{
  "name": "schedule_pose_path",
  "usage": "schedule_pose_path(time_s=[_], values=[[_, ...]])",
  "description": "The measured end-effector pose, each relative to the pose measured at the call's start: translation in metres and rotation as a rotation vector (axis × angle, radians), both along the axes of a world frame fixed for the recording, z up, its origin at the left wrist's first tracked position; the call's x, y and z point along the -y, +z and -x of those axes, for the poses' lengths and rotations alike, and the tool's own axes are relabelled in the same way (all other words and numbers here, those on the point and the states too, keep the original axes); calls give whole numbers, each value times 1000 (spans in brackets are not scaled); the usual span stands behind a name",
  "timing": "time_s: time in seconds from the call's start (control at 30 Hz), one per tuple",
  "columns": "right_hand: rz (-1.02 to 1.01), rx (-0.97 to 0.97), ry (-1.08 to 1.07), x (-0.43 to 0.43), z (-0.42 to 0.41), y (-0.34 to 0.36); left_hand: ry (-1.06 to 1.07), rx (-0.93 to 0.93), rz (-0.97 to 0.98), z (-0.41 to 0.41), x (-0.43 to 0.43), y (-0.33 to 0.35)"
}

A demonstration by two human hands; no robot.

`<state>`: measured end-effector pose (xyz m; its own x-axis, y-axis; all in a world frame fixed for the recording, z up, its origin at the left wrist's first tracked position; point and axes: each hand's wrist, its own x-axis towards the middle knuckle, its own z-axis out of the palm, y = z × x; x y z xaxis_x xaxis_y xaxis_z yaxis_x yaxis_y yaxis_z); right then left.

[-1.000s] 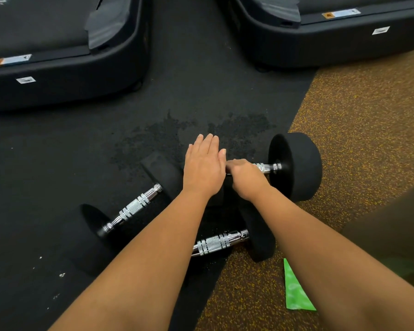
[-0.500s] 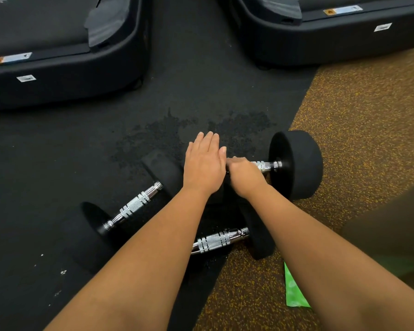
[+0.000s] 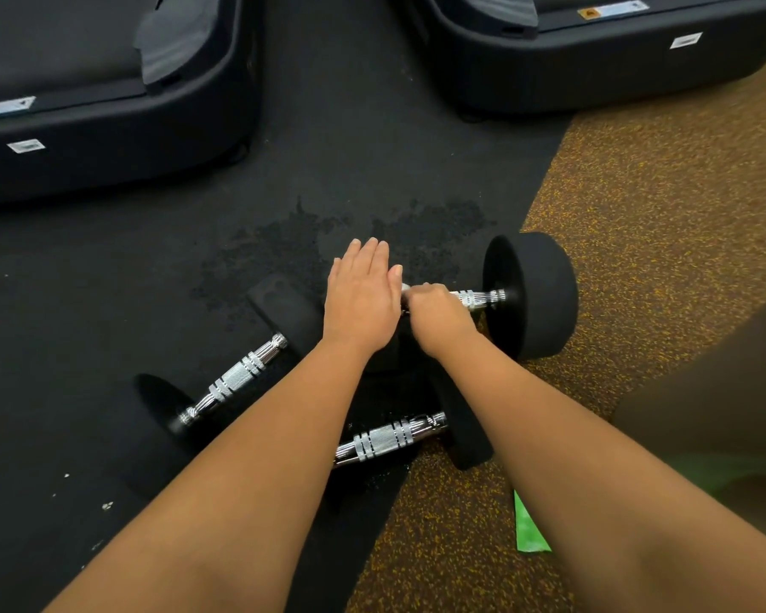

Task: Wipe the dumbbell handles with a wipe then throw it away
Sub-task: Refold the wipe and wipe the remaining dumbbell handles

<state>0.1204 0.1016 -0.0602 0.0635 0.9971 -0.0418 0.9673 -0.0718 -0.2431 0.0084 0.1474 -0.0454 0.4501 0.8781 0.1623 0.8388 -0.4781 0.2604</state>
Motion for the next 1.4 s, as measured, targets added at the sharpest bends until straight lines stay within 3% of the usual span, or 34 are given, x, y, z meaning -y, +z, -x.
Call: schedule_pose_path(time_s=[0.13, 0.27, 0.43, 0.67, 0.93, 1.23, 1.4], values=[[-43, -57, 85, 12, -15, -13, -12, -13, 5, 0, 1, 2], [-27, -9, -35, 9, -15, -7, -11, -8, 1, 0, 1, 2], [30, -9, -40, -2, -5, 1, -2, -17, 3, -1, 0, 1], [-73, -55, 218, 21, -21, -17, 1, -12, 1, -1, 1, 2], [-84, -41, 72, 14, -17, -11, 8, -18, 6, -1, 1, 2], [-81, 76, 361, 19, -31, -21, 6, -18, 2, -1, 2, 2], [-55, 43, 264, 22, -38, -18, 0, -25, -8, 0, 1, 3]])
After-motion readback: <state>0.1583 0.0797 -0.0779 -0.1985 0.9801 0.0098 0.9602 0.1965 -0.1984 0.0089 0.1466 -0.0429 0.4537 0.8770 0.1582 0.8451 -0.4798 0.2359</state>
